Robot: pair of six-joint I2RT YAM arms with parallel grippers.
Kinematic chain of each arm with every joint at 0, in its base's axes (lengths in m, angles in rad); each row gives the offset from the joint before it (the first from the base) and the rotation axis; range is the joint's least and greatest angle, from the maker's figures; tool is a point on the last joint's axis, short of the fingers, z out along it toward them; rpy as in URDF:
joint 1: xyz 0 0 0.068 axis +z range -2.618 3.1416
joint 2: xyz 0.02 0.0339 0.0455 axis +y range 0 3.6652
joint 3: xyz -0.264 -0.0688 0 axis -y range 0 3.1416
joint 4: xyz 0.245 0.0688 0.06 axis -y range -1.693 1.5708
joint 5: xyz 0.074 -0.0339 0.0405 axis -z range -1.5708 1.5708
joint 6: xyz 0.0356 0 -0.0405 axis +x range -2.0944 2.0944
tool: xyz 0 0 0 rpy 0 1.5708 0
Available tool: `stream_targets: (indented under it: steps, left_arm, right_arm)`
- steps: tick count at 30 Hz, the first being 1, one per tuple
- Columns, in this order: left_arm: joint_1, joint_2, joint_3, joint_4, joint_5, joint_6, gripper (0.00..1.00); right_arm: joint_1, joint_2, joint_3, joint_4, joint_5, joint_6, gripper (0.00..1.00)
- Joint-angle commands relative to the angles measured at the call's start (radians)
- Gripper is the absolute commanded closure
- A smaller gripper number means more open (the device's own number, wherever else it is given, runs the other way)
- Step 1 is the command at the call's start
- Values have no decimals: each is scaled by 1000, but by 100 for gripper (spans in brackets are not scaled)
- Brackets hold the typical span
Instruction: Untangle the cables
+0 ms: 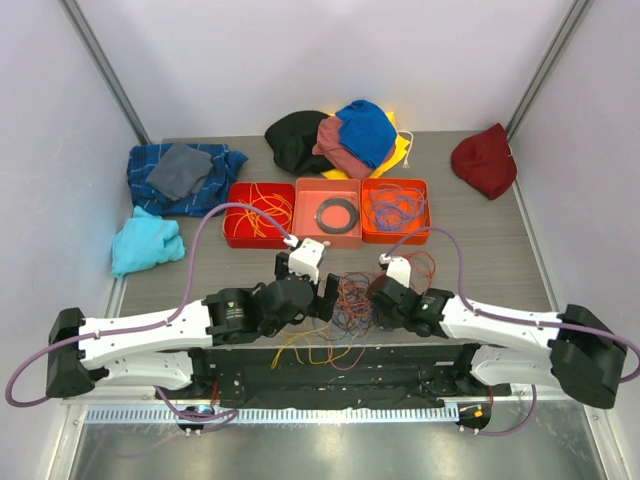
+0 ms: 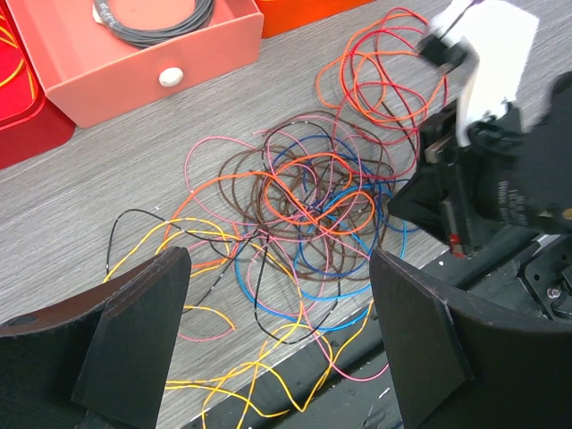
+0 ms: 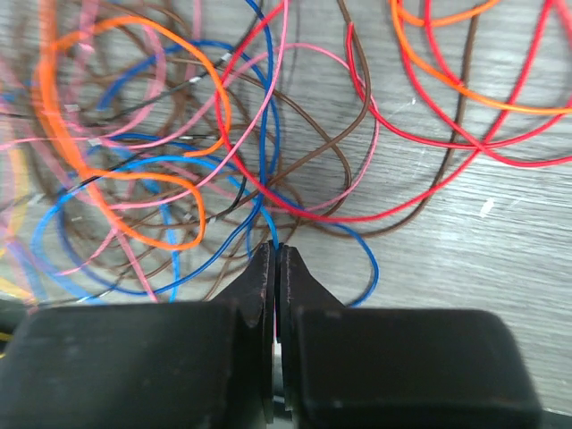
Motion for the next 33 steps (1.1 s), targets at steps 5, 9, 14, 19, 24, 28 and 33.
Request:
stream_targets:
  steps: [5,9,14,19,24,28,33]
  left_arm:
    - [6,-34,0,47,-27,-12,14]
    - [9,-66,-14,61,-53,-21,14]
    - [13,-138,-48,84,-100,-26,15]
    - [14,-199,-91,162,-112,-4,14]
    - [14,-233,-149,294,-64,32,1]
    - [14,-261,-200,385,-37,28,0]
    - [13,-291,-204,322,-70,-13,0]
  right_arm:
    - [32,-232,261,-153,137,-56,99]
    - [37,-268,467,-277,198,-141,99]
    - [37,-262,718,-369,220,-247,99]
    - [37,-251,868,-373,223,-311,99]
    - [37,-208,952,-354,217,-363,99]
    - [38,-170,1010,-345,250,-383,99]
    - [23,-92,999,-333,379,-419,99]
